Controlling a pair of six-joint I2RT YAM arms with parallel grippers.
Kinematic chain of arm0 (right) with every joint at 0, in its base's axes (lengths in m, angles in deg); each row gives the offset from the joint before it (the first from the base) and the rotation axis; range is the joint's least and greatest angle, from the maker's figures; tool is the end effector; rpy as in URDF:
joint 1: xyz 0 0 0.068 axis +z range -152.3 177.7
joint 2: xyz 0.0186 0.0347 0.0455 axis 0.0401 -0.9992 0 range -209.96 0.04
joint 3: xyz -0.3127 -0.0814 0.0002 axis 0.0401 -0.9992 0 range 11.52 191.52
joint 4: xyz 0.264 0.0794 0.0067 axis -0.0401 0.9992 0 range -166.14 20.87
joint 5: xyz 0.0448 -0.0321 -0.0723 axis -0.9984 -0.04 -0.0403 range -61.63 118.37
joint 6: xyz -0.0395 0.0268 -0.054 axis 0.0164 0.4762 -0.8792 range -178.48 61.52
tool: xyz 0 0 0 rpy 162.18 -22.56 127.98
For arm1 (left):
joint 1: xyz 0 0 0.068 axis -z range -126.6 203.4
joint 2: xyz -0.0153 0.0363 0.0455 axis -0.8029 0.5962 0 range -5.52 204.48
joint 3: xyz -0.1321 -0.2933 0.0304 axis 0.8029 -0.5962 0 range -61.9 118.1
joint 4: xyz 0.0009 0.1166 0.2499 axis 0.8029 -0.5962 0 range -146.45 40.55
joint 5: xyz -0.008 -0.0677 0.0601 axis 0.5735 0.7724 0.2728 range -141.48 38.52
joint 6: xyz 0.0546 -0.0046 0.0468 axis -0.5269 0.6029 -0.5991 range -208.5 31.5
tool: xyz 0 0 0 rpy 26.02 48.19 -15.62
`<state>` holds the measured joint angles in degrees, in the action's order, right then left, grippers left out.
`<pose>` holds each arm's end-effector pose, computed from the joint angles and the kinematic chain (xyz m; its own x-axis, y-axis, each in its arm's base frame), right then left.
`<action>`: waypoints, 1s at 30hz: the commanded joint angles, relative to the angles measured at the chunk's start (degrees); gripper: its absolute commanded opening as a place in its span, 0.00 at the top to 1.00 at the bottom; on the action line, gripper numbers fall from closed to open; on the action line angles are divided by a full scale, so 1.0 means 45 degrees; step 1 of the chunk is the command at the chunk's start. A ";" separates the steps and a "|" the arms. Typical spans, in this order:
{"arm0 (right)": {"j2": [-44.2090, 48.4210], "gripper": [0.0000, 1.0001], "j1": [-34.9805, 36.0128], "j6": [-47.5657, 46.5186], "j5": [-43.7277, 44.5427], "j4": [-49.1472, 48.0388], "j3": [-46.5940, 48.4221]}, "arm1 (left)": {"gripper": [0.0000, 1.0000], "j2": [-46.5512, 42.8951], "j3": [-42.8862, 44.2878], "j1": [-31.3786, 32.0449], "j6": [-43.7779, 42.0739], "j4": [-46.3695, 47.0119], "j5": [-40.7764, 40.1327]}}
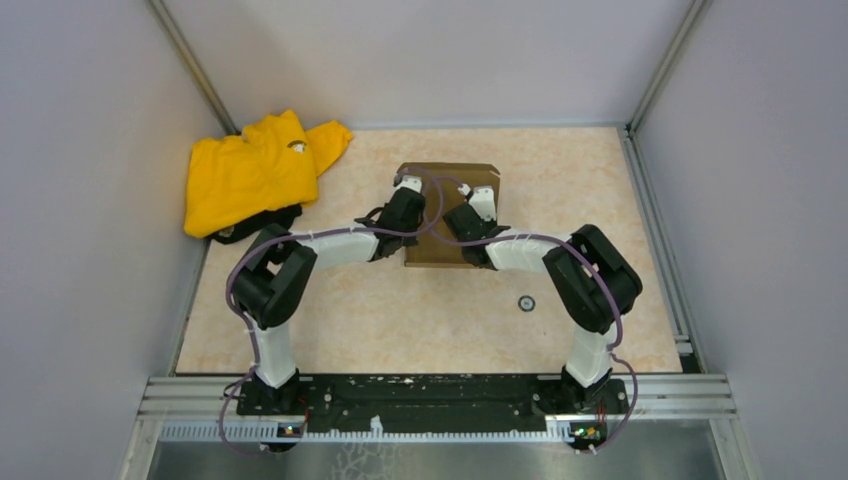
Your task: Fold the paper box
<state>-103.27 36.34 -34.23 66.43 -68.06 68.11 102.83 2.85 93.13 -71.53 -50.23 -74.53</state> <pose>0.3232 0.2114 0.1737 -0.6698 -0.1213 -0.7326 0.0670 0.9727 -0.2224 0.3543 -0.2640 0.1870 -0.6233 0.1689 -0.7636 0.1997 0.9784 0.0534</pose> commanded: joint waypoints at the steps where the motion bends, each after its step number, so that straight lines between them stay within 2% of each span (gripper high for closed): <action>1: 0.0290 1.00 0.0161 0.0024 -0.0588 -0.0093 -0.0352 | 0.71 0.0415 0.0352 0.0059 -0.0157 0.0681 -0.0321; 6: 0.0363 1.00 0.0159 -0.0017 -0.0570 -0.0095 -0.0409 | 0.80 0.0562 0.0356 0.0102 -0.0245 0.0811 -0.0562; 14: 0.0545 1.00 0.0174 0.0014 -0.0434 -0.0115 -0.0564 | 0.88 0.0952 0.0810 0.0468 -0.0555 0.0348 -0.1849; 22: 0.0582 1.00 0.0189 -0.0025 -0.0461 -0.0155 -0.0587 | 0.89 0.1447 0.1417 0.0932 -0.0753 -0.0724 -0.3397; 30: 0.0654 1.00 0.0180 -0.0057 -0.0413 -0.0117 -0.0566 | 0.89 0.1706 0.1645 0.1014 -0.0606 -0.1273 -0.4107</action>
<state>-102.02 36.05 -32.41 65.38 -70.29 66.26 108.19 8.73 96.71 -72.60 -52.46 -86.92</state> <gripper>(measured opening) 0.064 0.114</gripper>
